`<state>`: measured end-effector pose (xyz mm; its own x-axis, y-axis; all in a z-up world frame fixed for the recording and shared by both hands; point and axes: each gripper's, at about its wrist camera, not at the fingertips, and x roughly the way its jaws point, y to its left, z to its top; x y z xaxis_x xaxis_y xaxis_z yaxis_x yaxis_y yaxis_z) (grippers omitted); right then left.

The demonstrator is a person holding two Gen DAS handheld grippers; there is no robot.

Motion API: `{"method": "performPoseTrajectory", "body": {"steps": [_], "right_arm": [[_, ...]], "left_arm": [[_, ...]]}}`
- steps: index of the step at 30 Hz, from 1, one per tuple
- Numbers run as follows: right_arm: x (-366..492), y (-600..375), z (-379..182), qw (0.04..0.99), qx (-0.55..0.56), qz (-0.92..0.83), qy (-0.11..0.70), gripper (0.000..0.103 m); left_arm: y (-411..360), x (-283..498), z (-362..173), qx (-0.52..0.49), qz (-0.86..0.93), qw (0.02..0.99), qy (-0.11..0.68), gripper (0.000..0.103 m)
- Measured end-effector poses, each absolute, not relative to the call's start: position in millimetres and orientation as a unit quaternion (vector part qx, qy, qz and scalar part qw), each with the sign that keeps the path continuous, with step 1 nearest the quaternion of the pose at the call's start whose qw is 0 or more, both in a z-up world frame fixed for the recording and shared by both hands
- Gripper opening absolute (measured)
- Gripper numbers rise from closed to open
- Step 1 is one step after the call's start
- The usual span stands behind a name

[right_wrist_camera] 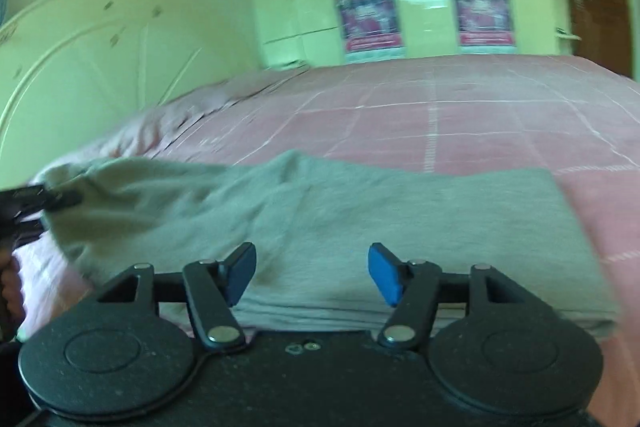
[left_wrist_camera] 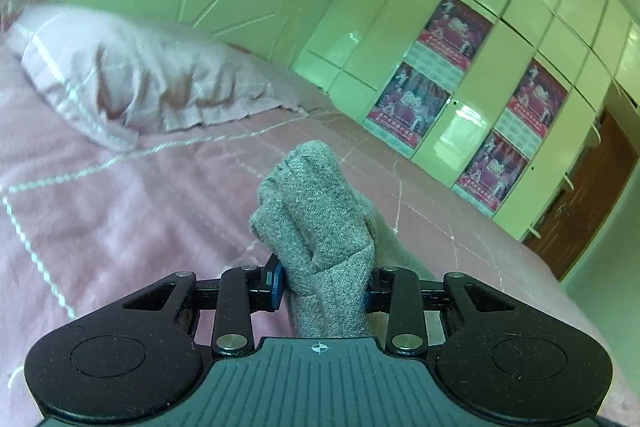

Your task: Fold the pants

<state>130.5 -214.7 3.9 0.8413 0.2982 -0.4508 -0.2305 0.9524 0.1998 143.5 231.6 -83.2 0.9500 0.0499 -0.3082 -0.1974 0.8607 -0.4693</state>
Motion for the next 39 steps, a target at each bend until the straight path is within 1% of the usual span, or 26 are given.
{"method": "performPoseTrajectory", "body": {"steps": [4, 8, 12, 15, 16, 17, 18, 19, 22, 26, 31, 34, 39], "right_arm": [[123.3, -284.4, 10.3, 0.961, 0.147, 0.067, 0.224, 0.058], [113.9, -346.7, 13.2, 0.956, 0.215, 0.007, 0.201, 0.058], [96.8, -401.7, 9.6, 0.943, 0.28, -0.04, 0.175, 0.058], [83.3, -433.3, 3.0, 0.929, 0.323, -0.068, 0.166, 0.058], [78.3, -443.9, -0.8, 0.925, 0.335, -0.078, 0.161, 0.058], [74.2, -452.0, -3.3, 0.922, 0.343, -0.085, 0.159, 0.06], [71.6, -460.9, -6.7, 0.917, 0.354, -0.092, 0.158, 0.061], [71.4, -467.8, -10.6, 0.912, 0.365, -0.096, 0.16, 0.061], [68.7, -474.9, -16.3, 0.912, 0.37, -0.077, 0.16, 0.061], [85.6, -460.1, -20.1, 0.909, 0.377, -0.019, 0.176, 0.059], [108.0, -430.1, -15.9, 0.903, 0.377, 0.047, 0.202, 0.058], [112.7, -416.8, -11.6, 0.908, 0.359, 0.054, 0.208, 0.058], [103.5, -404.9, -5.5, 0.914, 0.341, 0.049, 0.213, 0.058]], "left_arm": [[179.1, 145.1, -30.9, -0.169, 0.062, 0.976, 0.126, 0.034], [100.8, 161.1, 14.8, -0.069, 0.025, 0.99, 0.119, 0.034], [6.6, 167.2, 42.6, 0.012, -0.05, 0.993, 0.102, 0.034], [-69.3, 167.7, 45.0, 0.038, -0.127, 0.985, 0.111, 0.034], [-97.0, 168.1, 39.9, 0.045, -0.157, 0.979, 0.124, 0.04], [-123.4, 171.4, 30.9, 0.058, -0.19, 0.969, 0.15, 0.068], [-145.2, 173.5, 20.1, 0.067, -0.215, 0.956, 0.185, 0.083], [-157.1, 170.7, 11.9, 0.068, -0.22, 0.952, 0.203, 0.093], [-152.3, 150.1, 1.0, 0.034, -0.225, 0.952, 0.205, 0.093], [-105.3, 138.4, 0.2, -0.013, -0.197, 0.956, 0.216, 0.093], [-54.9, 123.5, -8.5, -0.041, -0.155, 0.958, 0.238, 0.093], [-40.5, 120.9, -17.4, -0.052, -0.14, 0.958, 0.243, 0.093], [-39.4, 130.5, -23.5, -0.058, -0.14, 0.958, 0.244, 0.093]]}}
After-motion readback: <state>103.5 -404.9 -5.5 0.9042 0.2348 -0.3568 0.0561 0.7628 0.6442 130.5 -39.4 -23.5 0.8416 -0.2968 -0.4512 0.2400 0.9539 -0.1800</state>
